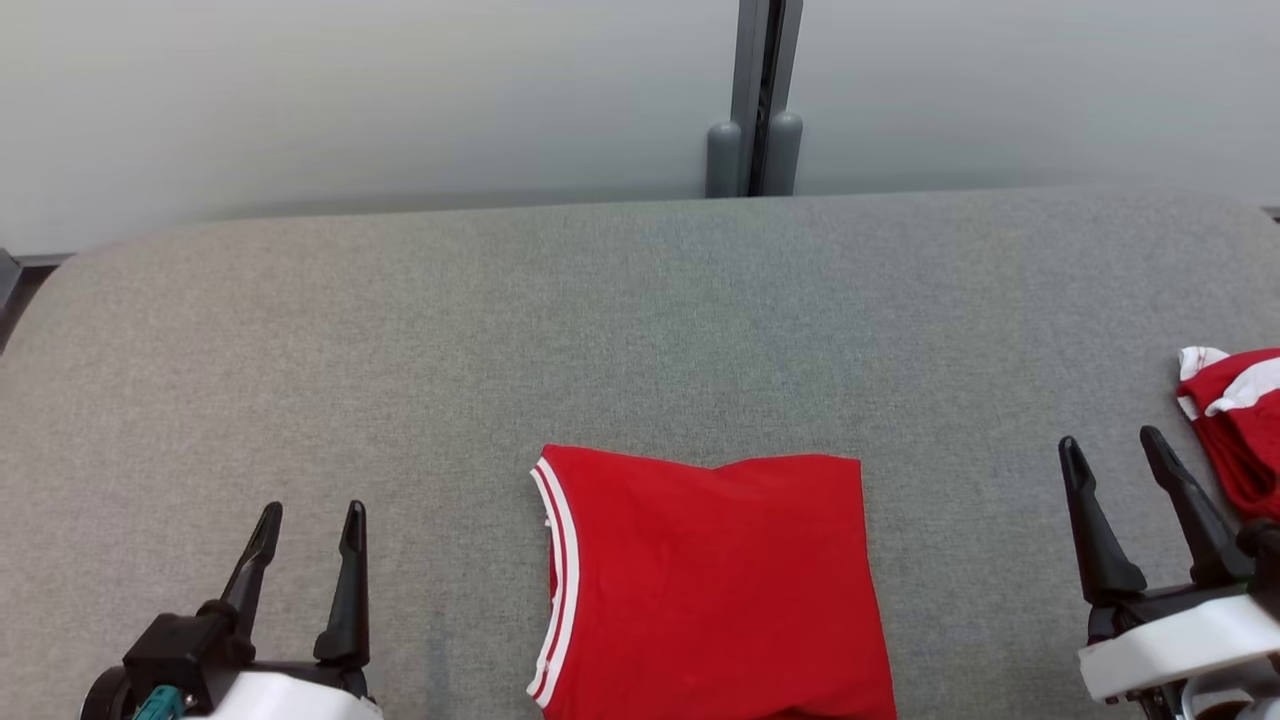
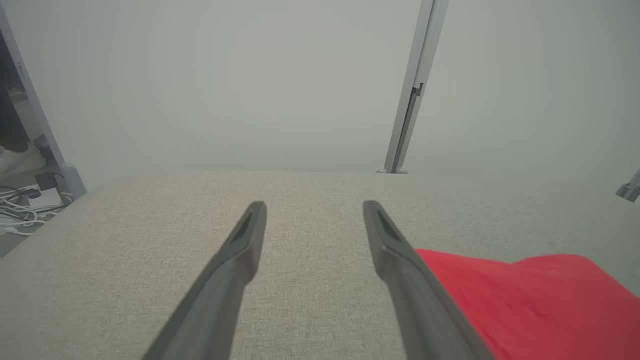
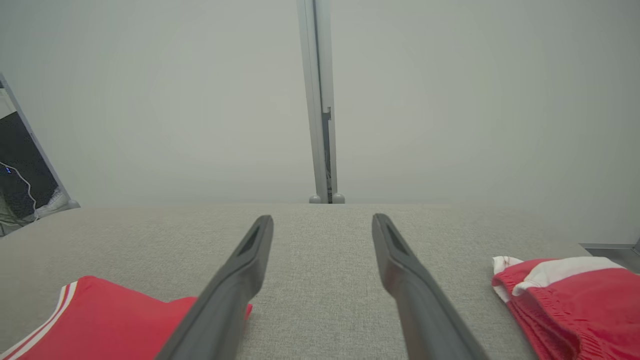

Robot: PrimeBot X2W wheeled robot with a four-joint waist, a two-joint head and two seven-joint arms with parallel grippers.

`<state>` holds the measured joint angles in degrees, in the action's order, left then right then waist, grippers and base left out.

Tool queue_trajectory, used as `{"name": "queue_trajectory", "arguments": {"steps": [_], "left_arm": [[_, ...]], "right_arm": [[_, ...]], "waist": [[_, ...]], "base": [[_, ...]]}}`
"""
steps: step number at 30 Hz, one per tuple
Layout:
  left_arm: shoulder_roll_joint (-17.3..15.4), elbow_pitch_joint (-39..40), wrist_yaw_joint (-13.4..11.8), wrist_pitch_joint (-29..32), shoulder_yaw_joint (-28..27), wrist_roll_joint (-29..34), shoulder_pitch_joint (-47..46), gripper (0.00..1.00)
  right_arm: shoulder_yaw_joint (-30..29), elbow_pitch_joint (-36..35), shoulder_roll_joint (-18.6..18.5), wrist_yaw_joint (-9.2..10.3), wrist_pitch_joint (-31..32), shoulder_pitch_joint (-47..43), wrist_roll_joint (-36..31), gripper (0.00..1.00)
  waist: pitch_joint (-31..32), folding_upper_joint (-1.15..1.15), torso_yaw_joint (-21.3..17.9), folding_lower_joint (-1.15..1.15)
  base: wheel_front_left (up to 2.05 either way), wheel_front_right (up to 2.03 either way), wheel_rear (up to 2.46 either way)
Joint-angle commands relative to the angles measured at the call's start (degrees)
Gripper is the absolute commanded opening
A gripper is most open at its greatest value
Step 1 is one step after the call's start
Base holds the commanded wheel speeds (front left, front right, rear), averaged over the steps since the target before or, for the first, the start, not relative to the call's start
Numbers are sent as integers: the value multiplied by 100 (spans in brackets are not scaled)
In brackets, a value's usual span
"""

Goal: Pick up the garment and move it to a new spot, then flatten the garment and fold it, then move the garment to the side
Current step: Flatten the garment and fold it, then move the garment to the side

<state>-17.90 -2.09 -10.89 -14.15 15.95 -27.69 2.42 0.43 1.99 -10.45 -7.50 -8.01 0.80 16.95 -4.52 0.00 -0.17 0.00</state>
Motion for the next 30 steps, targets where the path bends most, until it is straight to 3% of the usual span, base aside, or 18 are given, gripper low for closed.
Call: {"name": "queue_trajectory", "arguments": {"steps": [1,18,30], "left_arm": [[-65,27,-20,4,-16,-1,93,100],[-262,256,-112,113,30,-1,532,100],[-321,474,-232,233,36,-16,619,100]], "right_arm": [[-45,-96,-4,1,63,-114,-46,100],[-364,-827,109,1,624,-1051,-185,100],[-447,-980,171,1,729,-1166,-233,100]], "waist": [[144,0,19,0],[621,0,14,0],[640,0,26,0]], "base": [[0,0,0],[0,0,0],[0,0,0]]}}
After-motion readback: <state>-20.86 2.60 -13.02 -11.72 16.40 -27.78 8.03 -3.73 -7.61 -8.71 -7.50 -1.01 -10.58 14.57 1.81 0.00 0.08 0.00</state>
